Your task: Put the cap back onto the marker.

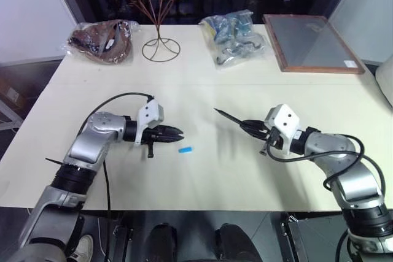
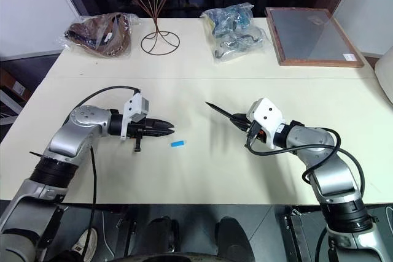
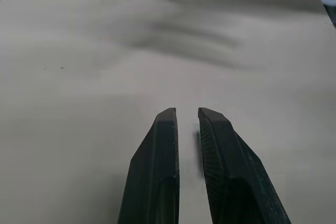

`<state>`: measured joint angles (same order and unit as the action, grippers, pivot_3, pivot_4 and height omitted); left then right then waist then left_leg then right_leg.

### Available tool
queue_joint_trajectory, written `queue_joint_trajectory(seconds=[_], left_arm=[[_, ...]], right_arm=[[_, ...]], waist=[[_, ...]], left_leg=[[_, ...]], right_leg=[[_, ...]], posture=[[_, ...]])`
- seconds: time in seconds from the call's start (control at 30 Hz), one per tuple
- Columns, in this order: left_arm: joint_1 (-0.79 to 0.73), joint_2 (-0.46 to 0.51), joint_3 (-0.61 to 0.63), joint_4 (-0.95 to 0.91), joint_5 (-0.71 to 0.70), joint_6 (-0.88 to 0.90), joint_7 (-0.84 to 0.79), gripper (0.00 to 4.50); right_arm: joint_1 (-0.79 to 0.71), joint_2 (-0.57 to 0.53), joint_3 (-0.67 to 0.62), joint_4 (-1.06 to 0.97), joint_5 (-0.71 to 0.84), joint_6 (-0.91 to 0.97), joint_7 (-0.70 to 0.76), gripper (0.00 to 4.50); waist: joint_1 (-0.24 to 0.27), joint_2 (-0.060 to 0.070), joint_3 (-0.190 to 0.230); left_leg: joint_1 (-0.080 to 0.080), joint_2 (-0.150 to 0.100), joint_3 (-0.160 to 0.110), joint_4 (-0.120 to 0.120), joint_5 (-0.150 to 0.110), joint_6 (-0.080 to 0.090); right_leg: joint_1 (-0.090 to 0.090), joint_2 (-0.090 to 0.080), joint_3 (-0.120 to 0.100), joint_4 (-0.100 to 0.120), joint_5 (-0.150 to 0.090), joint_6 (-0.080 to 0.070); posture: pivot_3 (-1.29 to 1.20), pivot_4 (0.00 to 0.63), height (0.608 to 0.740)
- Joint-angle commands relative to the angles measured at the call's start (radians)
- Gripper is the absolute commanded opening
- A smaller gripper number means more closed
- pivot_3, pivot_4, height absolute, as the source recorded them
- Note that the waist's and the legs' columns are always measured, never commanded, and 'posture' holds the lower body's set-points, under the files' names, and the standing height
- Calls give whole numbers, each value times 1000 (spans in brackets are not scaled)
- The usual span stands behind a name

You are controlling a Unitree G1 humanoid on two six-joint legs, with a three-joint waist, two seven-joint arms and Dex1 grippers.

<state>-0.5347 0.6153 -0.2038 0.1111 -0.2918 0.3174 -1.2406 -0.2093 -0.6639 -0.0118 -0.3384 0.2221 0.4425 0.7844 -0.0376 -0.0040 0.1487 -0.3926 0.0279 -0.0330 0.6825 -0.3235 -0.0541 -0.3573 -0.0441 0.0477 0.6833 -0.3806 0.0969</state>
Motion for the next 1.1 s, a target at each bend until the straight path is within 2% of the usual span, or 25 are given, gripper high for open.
queue_joint_trajectory(seconds=[0.03,0.07,0.17,0.37,0.63,1.1], left_arm=[[21,4,0,-46,2,-23,-12,658],[26,5,-1,-47,2,-23,-14,658],[51,11,-7,-66,6,-27,-19,1504],[80,-11,-1,-61,37,-90,23,4373],[102,-78,-2,4,95,-190,129,4373],[123,-72,-21,65,138,-266,112,4373]], right_arm=[[14,14,-22,-65,13,16,-40,50],[18,18,-21,-72,13,22,-49,50],[36,20,-28,-97,21,37,-62,0],[43,19,-29,-118,31,57,-76,0],[49,30,-25,-147,59,84,-97,0],[180,-41,-39,-271,132,170,-64,0]], waist=[[-1,0,0],[-1,0,0],[-2,0,0],[-1,0,0],[0,0,0],[2,0,0]], left_leg=[[0,0,0,0,0,0],[0,0,0,0,0,0],[0,0,0,0,0,0],[0,0,0,0,0,0],[0,0,0,0,0,0],[0,0,0,0,0,0]], right_leg=[[0,0,0,0,0,0],[0,0,0,0,0,0],[0,1,0,0,0,0],[0,0,0,0,0,0],[0,0,0,0,0,0],[0,0,0,-1,0,0]], posture=[[0,150,740],[0,150,740],[0,150,740],[0,150,740],[0,150,740],[0,150,740]])
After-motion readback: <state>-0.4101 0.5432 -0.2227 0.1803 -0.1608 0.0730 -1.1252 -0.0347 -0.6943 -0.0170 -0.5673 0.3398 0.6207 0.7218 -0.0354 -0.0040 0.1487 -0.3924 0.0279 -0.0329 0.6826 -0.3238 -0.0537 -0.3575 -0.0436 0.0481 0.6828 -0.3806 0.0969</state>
